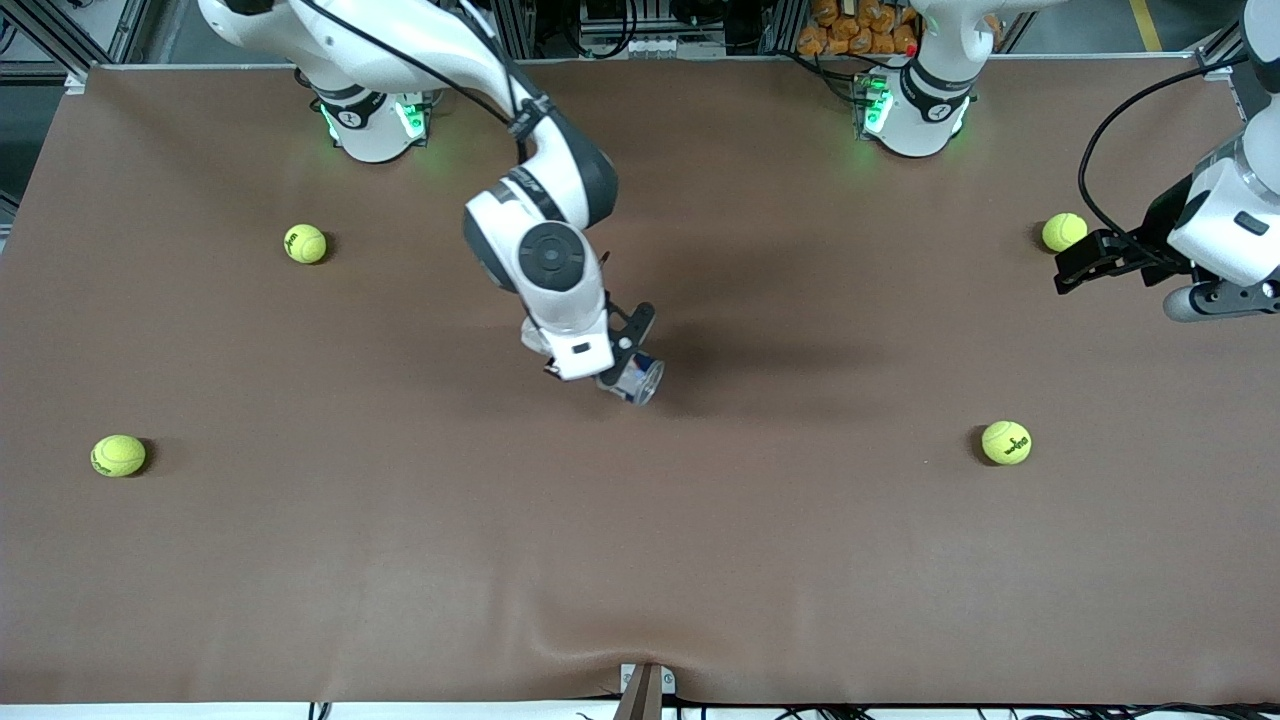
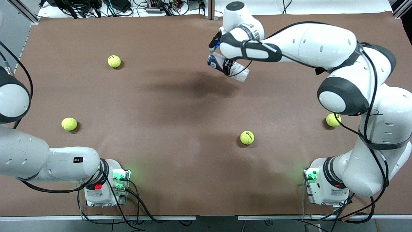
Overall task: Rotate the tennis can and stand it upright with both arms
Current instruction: 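Carry the can with the right gripper to the table middle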
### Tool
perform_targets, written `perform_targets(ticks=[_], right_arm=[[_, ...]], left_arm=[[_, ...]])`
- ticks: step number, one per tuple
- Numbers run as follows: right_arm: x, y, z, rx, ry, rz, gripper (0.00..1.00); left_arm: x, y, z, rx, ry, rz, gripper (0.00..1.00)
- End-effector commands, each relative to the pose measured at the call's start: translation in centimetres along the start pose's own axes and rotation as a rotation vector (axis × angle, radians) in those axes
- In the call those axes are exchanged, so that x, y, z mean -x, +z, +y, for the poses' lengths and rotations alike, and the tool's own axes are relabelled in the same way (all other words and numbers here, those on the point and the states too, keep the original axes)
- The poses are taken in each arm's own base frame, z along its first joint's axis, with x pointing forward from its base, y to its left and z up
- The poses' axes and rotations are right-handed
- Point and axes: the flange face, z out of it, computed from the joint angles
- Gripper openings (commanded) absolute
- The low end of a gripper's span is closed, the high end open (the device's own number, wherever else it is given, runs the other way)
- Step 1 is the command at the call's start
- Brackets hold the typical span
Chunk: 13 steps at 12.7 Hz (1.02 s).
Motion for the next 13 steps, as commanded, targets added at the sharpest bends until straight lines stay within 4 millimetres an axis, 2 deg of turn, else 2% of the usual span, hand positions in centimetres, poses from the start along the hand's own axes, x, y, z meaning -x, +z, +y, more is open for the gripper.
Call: perform_targets(ticks=[1,3,7,8,11,13], right_arm=[[-1.1,2.6,-1.9,-0.001,-0.09,-0.03,0.69],[-2.5,4.2,-4.1,0.01,-0.161,-0.029,0.72],[-4.2,6.6,-4.5,0.058,-0.398,0.055,0.72],[-4.7,7.1,-5.3,0.07,-0.449,0.067,0.72],[-5.0,7.6,-6.4,0.071,-0.491,0.06,0.75],[-5.0,8.0,-6.5,0.071,-0.513,0.053,0.83]], left_arm=[[-0.3,0.0,-0.3,0.003,0.012,0.005,1.0],[-0.3,0.1,-0.4,0.003,0.009,0.004,1.0],[-0.4,0.0,-0.4,0.003,-0.005,0.005,1.0],[-0.5,0.2,-0.4,0.003,-0.01,0.004,1.0],[-0.8,0.8,-0.5,0.004,-0.011,-0.006,1.0],[-0.8,0.9,-0.5,0.001,-0.011,-0.01,1.0]])
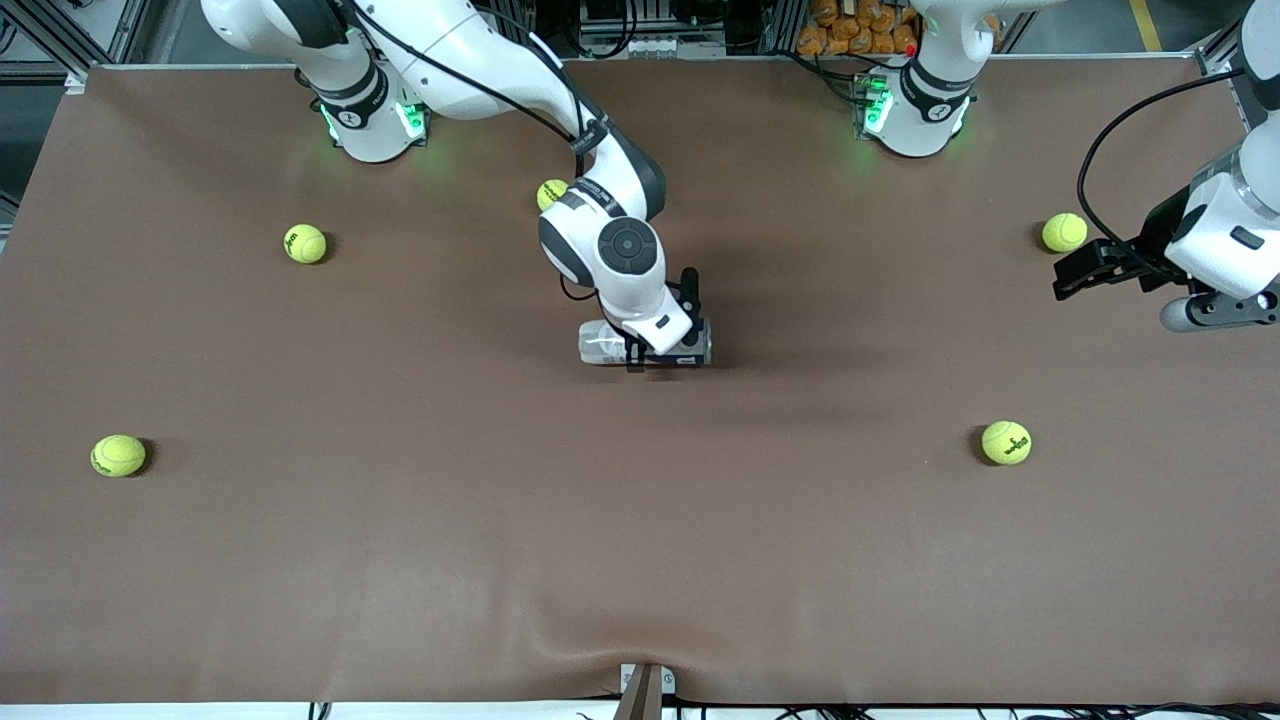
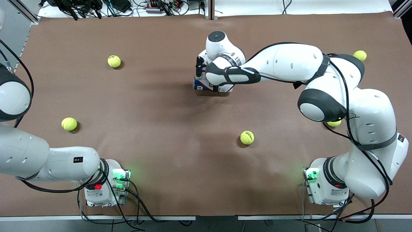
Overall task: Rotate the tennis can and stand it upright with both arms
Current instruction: 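Carry the can with the right gripper to the table middle, then lower the can onto the table and open the right gripper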
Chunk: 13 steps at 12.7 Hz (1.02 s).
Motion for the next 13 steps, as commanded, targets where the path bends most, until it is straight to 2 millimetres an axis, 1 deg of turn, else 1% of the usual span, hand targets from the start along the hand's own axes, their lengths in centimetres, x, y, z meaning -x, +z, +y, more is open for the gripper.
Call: perform_targets(ticks=[1,2,3,4,9,11,13], right_arm=[[-0.3,0.2,0.3,0.017,-0.052,-0.002,0.86],[-0.3,0.2,0.3,0.017,-0.054,-0.002,0.86],[-0.3,0.2,0.3,0.017,-0.057,-0.002,0.9],[-0.2,0.3,0.3,0.017,-0.059,-0.004,1.0],[-0.3,0.2,0.2,0.02,-0.085,-0.005,1.0],[-0.4,-0.2,0.3,0.022,-0.127,0.001,1.0],[-0.4,-1.0,0.5,0.03,-0.122,0.008,1.0]], left_arm=[[-0.3,0.2,-0.2,0.001,-0.005,0.0,1.0],[-0.3,0.2,-0.2,0.001,-0.005,0.0,1.0],[-0.3,0.3,-0.2,0.001,-0.005,-0.001,1.0],[-0.3,0.3,-0.2,0.001,-0.005,-0.003,1.0],[-0.7,0.9,-0.1,0.001,-0.001,-0.012,1.0],[-0.8,1.2,0.0,0.001,-0.001,-0.017,1.0],[-0.8,1.2,0.0,0.002,-0.003,-0.017,1.0]])
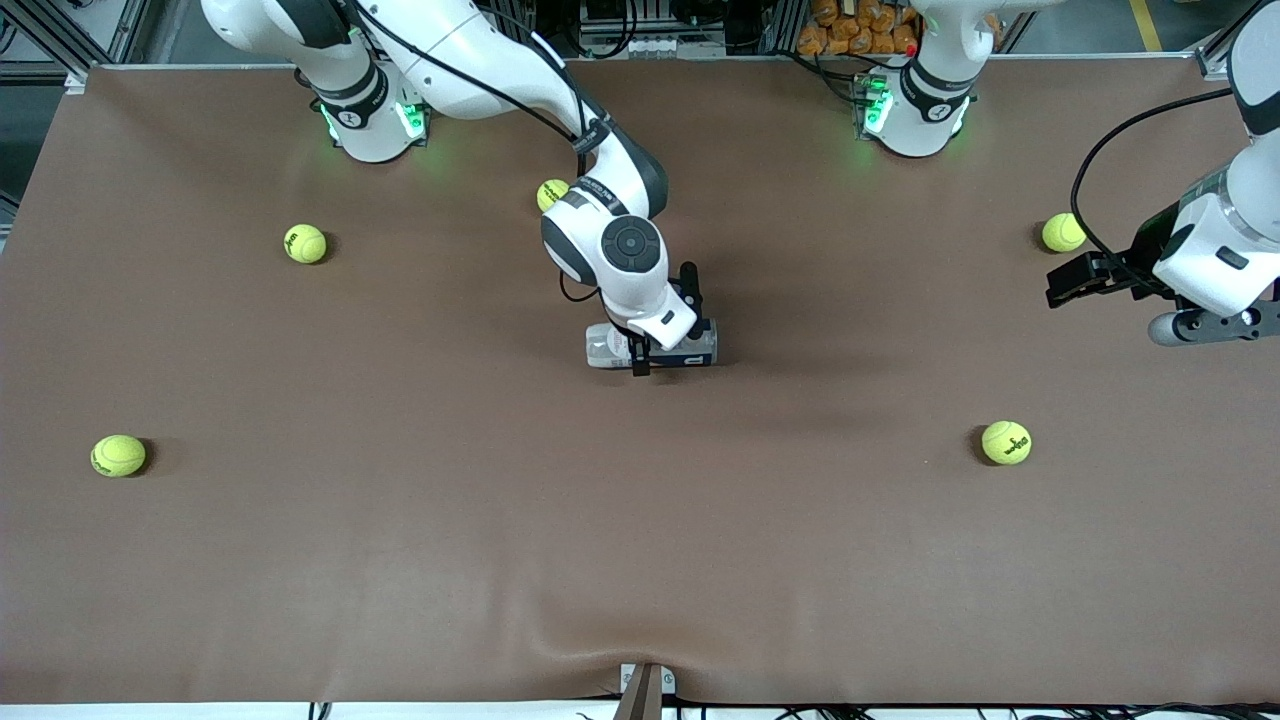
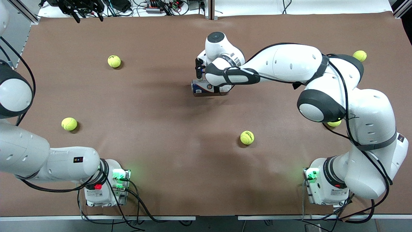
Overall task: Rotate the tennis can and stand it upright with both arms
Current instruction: 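Lower the can onto the table and open the right gripper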
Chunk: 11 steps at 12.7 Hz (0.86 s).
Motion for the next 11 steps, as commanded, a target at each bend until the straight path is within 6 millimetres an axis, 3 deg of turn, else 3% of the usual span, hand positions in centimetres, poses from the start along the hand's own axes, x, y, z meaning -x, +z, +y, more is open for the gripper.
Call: perform_targets(ticks=[1,4,8,10,11], right_arm=[[0.0,-1.6,0.7,0.029,-0.031,0.017,1.0],[0.2,-5.0,0.9,0.043,-0.016,0.042,1.0],[0.1,-9.5,-0.2,0.016,-0.006,0.05,1.0],[1.1,-11.2,-0.1,-0.02,0.027,0.058,1.0],[2.7,-12.2,1.0,-0.02,0.054,0.06,1.0]], left_arm=[[-0.1,-0.2,0.0,0.003,-0.001,0.008,1.0],[-0.1,-0.1,0.1,0.003,0.0,0.007,1.0],[-0.7,1.0,0.6,0.008,0.008,-0.011,1.0],[-1.0,1.7,1.0,0.015,0.011,-0.026,1.0],[-1.1,2.1,1.4,0.024,0.015,-0.034,1.0]])
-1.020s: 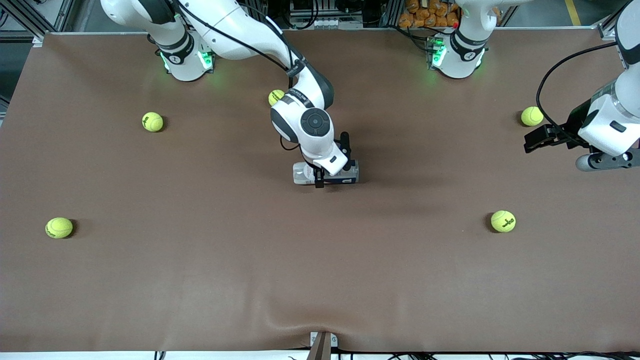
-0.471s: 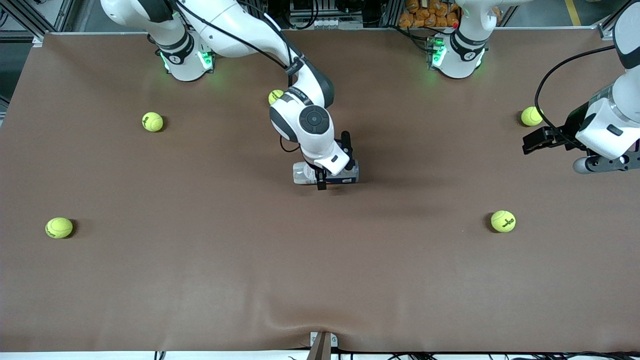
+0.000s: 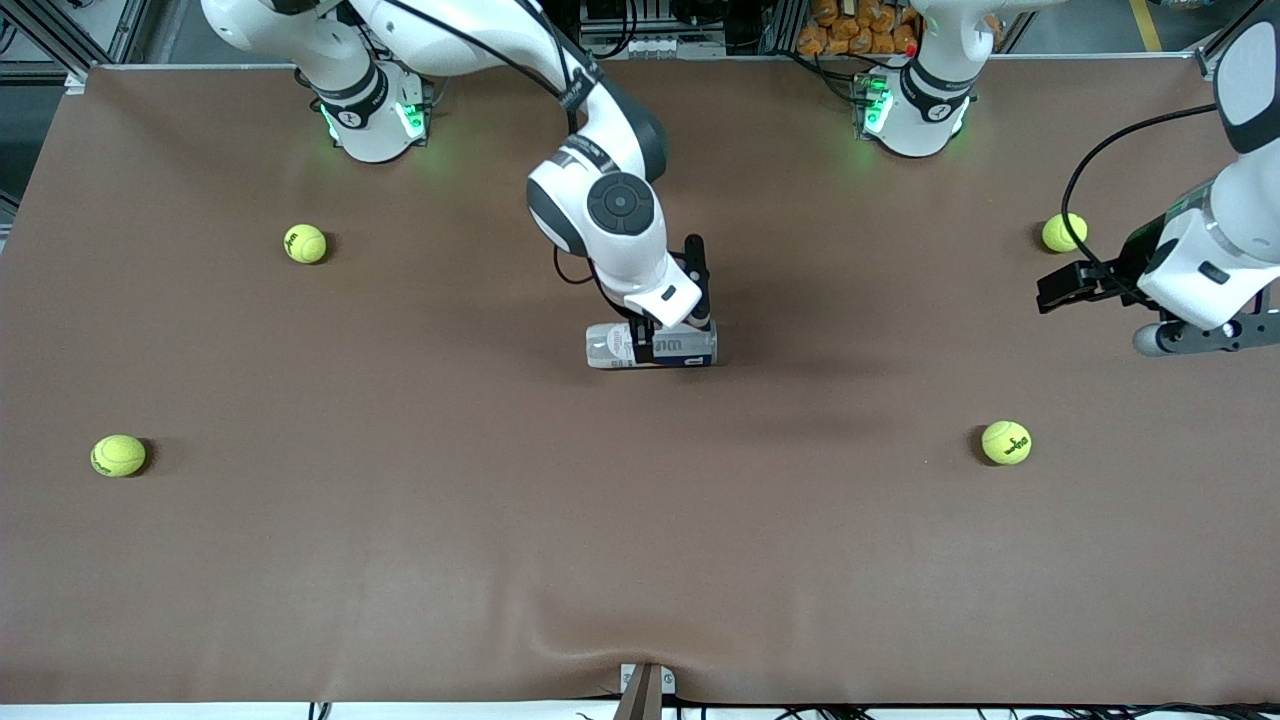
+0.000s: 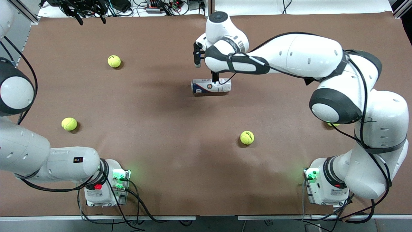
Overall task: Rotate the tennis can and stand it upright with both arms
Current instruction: 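Lower the can onto the table and open the right gripper, then withdraw the right gripper while the left gripper reaches the can's end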
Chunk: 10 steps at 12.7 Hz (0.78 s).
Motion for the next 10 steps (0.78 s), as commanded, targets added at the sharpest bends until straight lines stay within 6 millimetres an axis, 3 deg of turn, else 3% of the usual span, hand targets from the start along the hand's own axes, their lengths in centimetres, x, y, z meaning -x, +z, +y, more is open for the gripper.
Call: perform_targets(ticks=[1,5,10], right_arm=[[3.9,-2.8,2.2,-0.014,0.057,0.019,1.0],[12.2,-5.2,8.2,0.021,0.222,0.04,1.0],[20.5,-10.9,12.0,0.106,0.398,0.056,1.0]], left_arm=[[-0.7,1.2,1.2,0.061,0.001,-0.021,1.0],[-2.1,5.4,3.1,0.177,-0.007,-0.104,1.0],[-2.0,11.7,5.7,0.361,-0.068,-0.139,1.0]])
